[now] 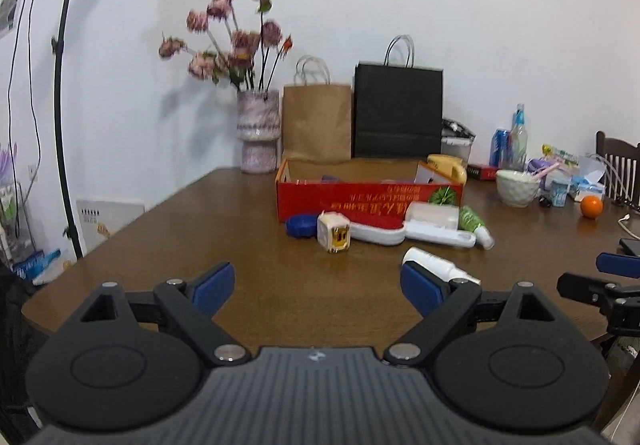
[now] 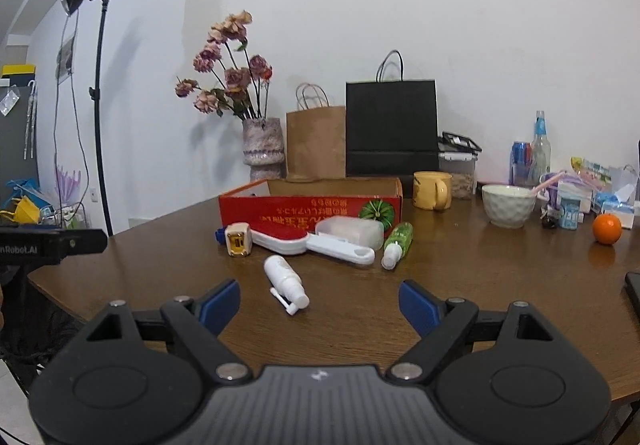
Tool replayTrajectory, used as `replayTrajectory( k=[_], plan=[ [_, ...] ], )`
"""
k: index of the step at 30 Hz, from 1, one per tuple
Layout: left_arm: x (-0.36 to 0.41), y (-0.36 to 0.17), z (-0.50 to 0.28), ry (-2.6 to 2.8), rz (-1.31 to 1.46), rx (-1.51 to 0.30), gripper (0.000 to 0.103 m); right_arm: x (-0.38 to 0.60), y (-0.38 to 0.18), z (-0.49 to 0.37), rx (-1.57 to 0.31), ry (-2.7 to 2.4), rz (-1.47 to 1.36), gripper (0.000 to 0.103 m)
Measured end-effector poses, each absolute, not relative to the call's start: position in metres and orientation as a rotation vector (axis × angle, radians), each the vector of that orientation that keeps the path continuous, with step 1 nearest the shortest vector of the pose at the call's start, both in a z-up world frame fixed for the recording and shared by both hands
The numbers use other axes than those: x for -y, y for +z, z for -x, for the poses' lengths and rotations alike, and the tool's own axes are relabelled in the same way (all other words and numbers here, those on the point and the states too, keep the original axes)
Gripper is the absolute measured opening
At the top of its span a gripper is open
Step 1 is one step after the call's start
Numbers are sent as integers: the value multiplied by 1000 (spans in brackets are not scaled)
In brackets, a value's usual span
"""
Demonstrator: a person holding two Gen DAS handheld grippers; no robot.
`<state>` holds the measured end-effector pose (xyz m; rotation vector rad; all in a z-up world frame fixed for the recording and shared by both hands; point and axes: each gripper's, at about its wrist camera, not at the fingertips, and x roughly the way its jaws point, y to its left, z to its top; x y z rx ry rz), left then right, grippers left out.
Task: Organize rigid objects
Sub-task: 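Move both tools back toward the items on the table, then grasp the white spray bottle with the left tool while the right grasps the green bottle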
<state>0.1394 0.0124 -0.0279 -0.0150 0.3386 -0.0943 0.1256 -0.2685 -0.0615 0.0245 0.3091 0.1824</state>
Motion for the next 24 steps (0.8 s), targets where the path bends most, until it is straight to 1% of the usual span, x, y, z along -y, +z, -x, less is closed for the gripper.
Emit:
replayTrajectory(
  k=[4, 10, 13, 15, 17, 20, 22, 24],
  plan=[
    [-11, -32, -166, -144, 87, -406, 92, 274, -65, -150, -341, 167, -47, 84],
    [21, -40, -214, -204, 131, -493, 92, 287, -62, -198, -382, 148, -47, 76],
    [43, -45, -244, -228, 139, -539, 91, 299, -56, -230, -412, 145, -58, 69],
    [56, -48, -261, -249, 150, -566, 85, 307, -52, -253, -433, 149, -48, 68],
    [68, -52, -278, -267, 154, -589, 82, 316, -50, -281, -459, 152, -46, 67],
    [86, -62, -299, -266, 155, -657, 71, 326, -49, -318, -501, 158, -49, 65],
    [92, -67, -309, -268, 176, -691, 69, 329, -51, -342, -526, 162, -48, 65],
    [97, -72, -317, -257, 174, -710, 58, 329, -56, -365, -554, 160, -33, 64]
  ],
)
